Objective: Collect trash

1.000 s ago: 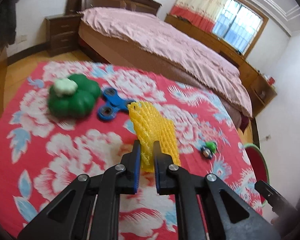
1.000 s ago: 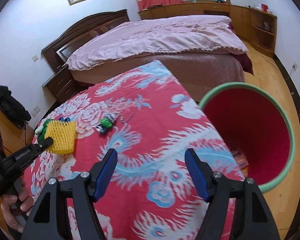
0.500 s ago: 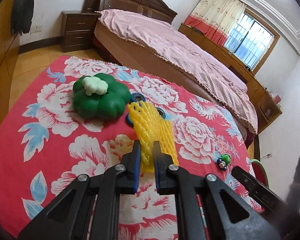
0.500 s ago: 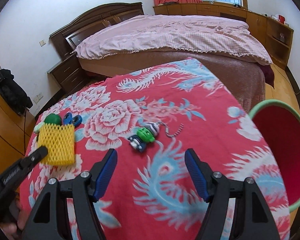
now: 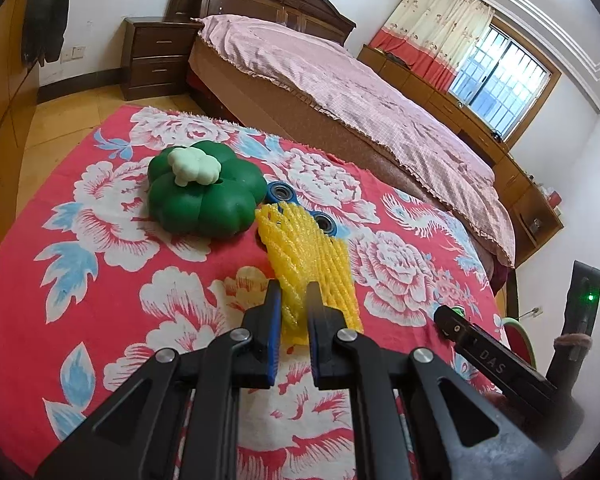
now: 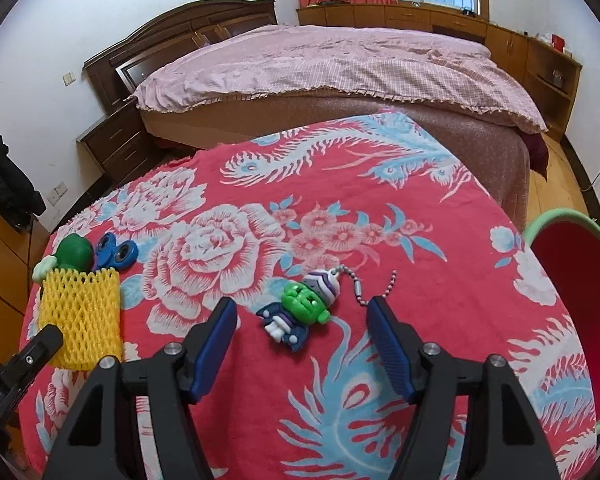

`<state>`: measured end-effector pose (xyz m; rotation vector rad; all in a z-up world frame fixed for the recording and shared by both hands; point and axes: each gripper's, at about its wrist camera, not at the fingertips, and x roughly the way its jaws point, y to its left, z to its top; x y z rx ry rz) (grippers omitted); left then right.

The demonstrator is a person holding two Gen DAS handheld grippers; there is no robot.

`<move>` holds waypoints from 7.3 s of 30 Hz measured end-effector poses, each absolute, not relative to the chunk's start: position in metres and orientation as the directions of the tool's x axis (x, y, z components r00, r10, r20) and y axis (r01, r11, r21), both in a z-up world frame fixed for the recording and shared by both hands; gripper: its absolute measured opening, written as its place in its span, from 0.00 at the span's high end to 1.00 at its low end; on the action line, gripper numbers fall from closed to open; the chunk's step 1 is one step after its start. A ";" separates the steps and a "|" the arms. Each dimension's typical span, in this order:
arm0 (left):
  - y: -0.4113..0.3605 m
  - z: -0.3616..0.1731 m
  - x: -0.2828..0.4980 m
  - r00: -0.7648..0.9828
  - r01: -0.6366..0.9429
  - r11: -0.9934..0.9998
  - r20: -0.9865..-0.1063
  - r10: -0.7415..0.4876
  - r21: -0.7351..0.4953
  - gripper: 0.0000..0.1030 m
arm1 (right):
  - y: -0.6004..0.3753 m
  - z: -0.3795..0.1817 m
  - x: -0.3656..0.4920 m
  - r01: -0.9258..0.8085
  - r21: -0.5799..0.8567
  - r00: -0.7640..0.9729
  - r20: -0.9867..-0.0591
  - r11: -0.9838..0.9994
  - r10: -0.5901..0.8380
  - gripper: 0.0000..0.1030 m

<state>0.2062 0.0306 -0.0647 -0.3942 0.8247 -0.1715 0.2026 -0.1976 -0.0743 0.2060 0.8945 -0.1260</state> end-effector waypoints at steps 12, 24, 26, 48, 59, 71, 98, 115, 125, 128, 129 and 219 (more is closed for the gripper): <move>0.028 -0.067 0.208 0.668 0.001 0.914 -0.679 -0.303 -0.406 0.90 | -0.204 -0.072 0.194 0.172 0.148 0.621 -0.784 0.974 0.009 0.61; 0.019 -0.061 0.204 0.671 0.035 0.911 -0.666 -0.326 -0.410 0.90 | -0.219 -0.053 0.142 0.159 0.188 0.651 -0.758 0.969 0.040 0.61; 0.016 -0.058 0.202 0.673 0.044 0.912 -0.663 -0.328 -0.407 0.90 | -0.224 -0.049 0.130 0.157 0.194 0.659 -0.751 0.968 0.044 0.61; -0.052 -0.011 0.162 0.643 0.237 0.889 -0.622 -0.446 -0.392 0.90 | -0.297 -0.015 0.049 0.279 0.259 0.734 -0.678 0.925 -0.032 0.61; -0.111 -0.001 0.147 0.592 0.338 0.867 -0.633 -0.498 -0.366 0.90 | -0.345 -0.014 0.023 0.355 0.298 0.750 -0.656 0.886 -0.080 0.61; -0.183 0.002 0.148 0.527 0.439 0.836 -0.659 -0.537 -0.330 0.90 | -0.397 -0.033 0.017 0.430 0.341 0.734 -0.671 0.836 -0.104 0.61; -0.302 -0.040 0.159 0.387 0.589 0.757 -0.723 -0.572 -0.283 0.83 | -0.459 -0.059 0.006 0.512 0.402 0.717 -0.686 0.759 -0.121 0.52; -0.263 -0.030 0.148 0.440 0.503 0.820 -0.737 -0.514 -0.272 0.58 | -0.443 -0.044 0.001 0.489 0.372 0.722 -0.680 0.789 -0.127 0.22; -0.204 -0.013 0.127 0.521 0.415 0.879 -0.731 -0.442 -0.236 0.55 | -0.399 -0.021 -0.003 0.416 0.328 0.745 -0.658 0.848 -0.111 0.12; -0.186 -0.006 0.121 0.545 0.390 0.892 -0.724 -0.424 -0.228 0.52 | -0.382 -0.014 -0.004 0.388 0.319 0.755 -0.648 0.865 -0.100 0.09; -0.177 -0.003 0.117 0.559 0.375 0.900 -0.720 -0.412 -0.223 0.52 | -0.375 -0.011 -0.004 0.375 0.316 0.760 -0.644 0.872 -0.094 0.08; -0.036 0.030 0.025 0.723 0.116 0.981 -0.664 -0.190 -0.155 0.52 | -0.239 0.032 -0.054 0.181 0.190 0.838 -0.544 0.965 -0.051 0.01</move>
